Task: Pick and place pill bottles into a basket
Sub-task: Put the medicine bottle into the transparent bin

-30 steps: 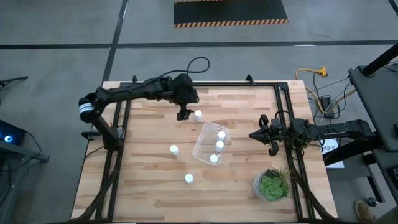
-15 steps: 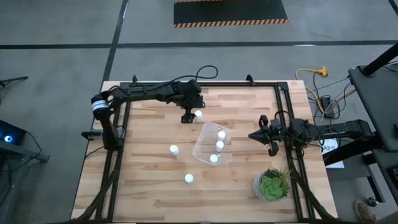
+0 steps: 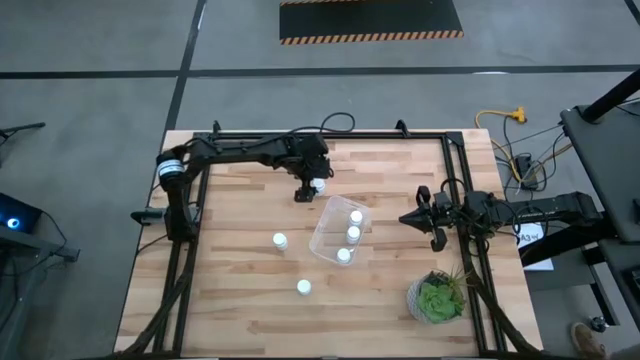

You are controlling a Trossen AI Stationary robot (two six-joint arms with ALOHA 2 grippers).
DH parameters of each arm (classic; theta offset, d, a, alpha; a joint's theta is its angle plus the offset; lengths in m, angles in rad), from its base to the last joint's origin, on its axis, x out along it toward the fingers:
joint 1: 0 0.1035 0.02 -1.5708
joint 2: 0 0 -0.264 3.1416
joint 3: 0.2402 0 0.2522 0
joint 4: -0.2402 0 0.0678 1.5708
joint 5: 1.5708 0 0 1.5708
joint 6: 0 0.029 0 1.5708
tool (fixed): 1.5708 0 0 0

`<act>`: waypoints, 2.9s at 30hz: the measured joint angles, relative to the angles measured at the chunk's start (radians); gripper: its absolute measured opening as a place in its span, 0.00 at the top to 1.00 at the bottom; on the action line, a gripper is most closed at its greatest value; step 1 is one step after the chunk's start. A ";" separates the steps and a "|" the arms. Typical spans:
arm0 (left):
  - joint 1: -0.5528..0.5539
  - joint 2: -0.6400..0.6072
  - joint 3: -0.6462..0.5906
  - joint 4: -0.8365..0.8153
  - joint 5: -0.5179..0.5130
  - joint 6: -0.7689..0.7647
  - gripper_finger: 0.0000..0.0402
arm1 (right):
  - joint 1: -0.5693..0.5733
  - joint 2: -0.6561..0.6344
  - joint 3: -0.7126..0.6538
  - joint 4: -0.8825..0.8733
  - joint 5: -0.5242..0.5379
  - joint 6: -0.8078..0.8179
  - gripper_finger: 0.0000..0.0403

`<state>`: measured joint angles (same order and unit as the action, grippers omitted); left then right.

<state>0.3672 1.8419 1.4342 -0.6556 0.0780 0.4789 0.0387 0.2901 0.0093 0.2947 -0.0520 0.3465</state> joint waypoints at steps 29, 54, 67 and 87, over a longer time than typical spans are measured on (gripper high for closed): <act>0.002 0.077 -0.001 0.058 0.034 -0.010 0.23 | 0.000 0.000 0.000 0.000 0.001 0.021 0.98; 0.006 0.067 0.024 -0.017 0.017 -0.010 0.64 | 0.000 0.000 0.000 0.000 0.001 0.020 0.98; 0.004 0.007 0.288 -0.229 -0.051 0.053 0.62 | 0.000 0.002 0.000 0.000 0.001 0.018 0.98; -0.110 0.003 0.417 -0.243 0.135 -0.054 0.63 | 0.000 0.000 0.000 0.000 0.000 0.021 0.98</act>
<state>0.2574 1.8454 1.8507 -0.8982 0.2129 0.4252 0.0387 0.2905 0.0097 0.2943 -0.0521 0.3672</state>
